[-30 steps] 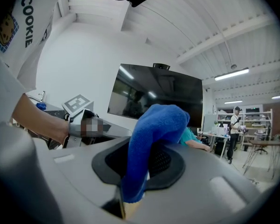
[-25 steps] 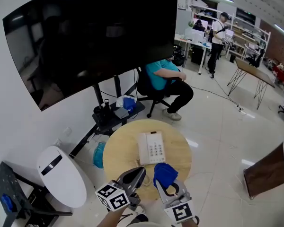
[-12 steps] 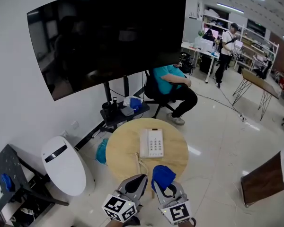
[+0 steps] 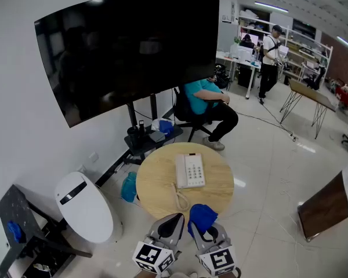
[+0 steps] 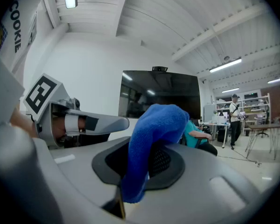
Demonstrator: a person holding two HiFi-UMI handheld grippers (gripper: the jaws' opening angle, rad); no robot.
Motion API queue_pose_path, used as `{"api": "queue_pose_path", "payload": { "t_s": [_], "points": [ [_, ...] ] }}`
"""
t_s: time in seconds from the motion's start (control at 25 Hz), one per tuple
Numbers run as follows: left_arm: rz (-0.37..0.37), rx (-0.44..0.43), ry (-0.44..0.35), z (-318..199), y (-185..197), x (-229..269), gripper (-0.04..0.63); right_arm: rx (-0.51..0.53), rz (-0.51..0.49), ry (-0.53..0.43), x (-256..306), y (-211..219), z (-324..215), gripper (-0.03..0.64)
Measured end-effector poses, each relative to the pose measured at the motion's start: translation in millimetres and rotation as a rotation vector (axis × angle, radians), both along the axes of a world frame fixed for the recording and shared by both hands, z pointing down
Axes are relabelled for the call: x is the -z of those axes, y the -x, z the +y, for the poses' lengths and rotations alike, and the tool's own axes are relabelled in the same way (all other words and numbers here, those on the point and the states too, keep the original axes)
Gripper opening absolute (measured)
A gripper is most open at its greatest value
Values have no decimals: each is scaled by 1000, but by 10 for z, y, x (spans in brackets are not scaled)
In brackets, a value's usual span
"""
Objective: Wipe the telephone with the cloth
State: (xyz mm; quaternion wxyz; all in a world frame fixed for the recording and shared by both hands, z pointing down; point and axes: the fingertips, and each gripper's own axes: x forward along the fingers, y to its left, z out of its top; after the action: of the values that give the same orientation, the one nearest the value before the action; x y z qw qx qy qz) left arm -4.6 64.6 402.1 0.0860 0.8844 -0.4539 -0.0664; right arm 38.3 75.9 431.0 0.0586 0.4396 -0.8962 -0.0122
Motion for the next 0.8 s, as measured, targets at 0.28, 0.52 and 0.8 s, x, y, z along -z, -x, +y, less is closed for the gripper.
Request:
{"api": "queue_pose_path", "payload": {
  "t_s": [0.28,0.52,0.8],
  "points": [
    [-17,-25,-19,143,160,-14,0,-36,16,-11,1,195,152,60],
    [-13,-45,-18,163,195,35,0,-51,17,-12,7,254,158,58],
    [-14,-61,-18,107,284,28,0,-75,15,-12,5,311,79,59]
  ]
}}
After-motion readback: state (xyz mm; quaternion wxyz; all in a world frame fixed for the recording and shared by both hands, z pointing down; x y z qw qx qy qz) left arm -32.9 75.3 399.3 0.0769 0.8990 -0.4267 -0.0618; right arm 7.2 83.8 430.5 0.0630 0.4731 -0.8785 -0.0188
